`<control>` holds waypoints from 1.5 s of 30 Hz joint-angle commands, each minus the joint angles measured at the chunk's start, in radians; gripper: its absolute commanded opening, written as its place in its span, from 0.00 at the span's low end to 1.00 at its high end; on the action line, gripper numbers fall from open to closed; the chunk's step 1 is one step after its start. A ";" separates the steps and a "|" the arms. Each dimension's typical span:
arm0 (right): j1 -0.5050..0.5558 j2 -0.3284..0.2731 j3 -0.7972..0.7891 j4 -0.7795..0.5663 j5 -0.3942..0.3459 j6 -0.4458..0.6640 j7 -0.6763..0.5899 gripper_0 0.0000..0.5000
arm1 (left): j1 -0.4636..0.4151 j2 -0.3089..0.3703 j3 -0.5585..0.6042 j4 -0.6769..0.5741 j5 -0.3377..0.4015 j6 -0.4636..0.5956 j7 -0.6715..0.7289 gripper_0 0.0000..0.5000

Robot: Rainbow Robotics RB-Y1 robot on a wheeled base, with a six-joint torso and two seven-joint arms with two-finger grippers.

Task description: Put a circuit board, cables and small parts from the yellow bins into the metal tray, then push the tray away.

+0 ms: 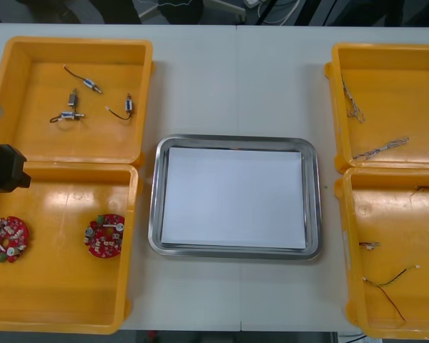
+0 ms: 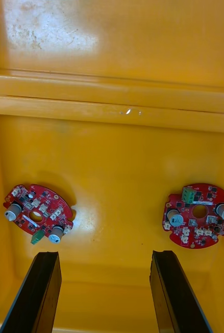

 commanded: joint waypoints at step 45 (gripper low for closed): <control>0.051 0.041 0.017 -0.004 0.038 0.003 -0.142 1.00 | 0.189 0.040 0.038 -0.073 -0.009 -0.110 -0.090 1.00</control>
